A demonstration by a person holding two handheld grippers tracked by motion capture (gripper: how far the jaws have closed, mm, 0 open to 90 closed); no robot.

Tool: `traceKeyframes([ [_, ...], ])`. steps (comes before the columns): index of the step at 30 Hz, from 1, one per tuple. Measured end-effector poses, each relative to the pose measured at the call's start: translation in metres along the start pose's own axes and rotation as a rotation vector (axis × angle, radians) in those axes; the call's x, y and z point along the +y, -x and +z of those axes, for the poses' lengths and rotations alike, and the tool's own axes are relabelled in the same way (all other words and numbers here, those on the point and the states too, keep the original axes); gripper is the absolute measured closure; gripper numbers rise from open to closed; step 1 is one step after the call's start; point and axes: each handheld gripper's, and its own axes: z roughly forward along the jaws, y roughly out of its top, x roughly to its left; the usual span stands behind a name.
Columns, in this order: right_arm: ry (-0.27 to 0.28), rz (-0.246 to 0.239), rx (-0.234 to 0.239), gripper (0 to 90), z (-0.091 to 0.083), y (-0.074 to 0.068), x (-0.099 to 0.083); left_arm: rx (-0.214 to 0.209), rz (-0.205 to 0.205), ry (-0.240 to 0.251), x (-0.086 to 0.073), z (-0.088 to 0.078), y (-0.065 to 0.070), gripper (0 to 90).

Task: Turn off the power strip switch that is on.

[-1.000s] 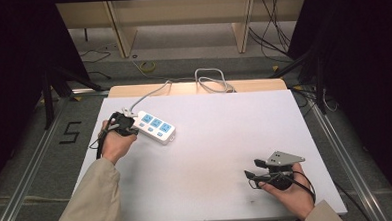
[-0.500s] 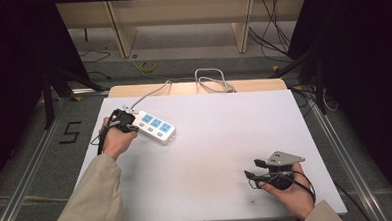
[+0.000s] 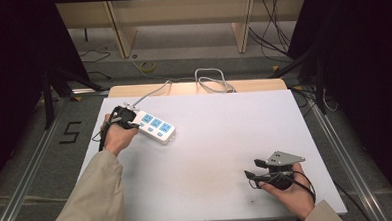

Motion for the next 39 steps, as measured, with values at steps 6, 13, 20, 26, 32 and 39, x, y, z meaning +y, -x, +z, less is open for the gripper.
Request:
traceKeyframes([
  [6, -0.002, 0.003, 0.0, 43.3, 0.0, 0.0, 0.0, 0.002, -0.001, -0.004, 0.003, 0.002, -0.001, 89.8],
  [13, -0.002, 0.003, 0.0, 43.3, 0.0, 0.0, 0.0, 0.006, -0.005, -0.004, 0.006, 0.003, -0.003, 89.8],
  [20, -0.003, 0.003, 0.0, 43.3, 0.0, 0.0, 0.0, 0.007, -0.01, -0.012, 0.006, 0.006, -0.005, 89.8],
  [26, -0.004, 0.003, 0.001, 43.3, 0.0, 0.0, 0.0, 0.009, -0.006, -0.018, 0.008, 0.007, -0.006, 89.8],
  [32, -0.003, 0.002, 0.001, 43.3, 0.0, 0.001, -0.001, 0.008, -0.002, -0.023, 0.012, 0.007, -0.007, 89.8],
  [39, -0.004, 0.002, 0.001, 43.3, 0.0, 0.001, 0.0, 0.007, -0.002, -0.024, 0.017, 0.008, -0.008, 89.8],
])
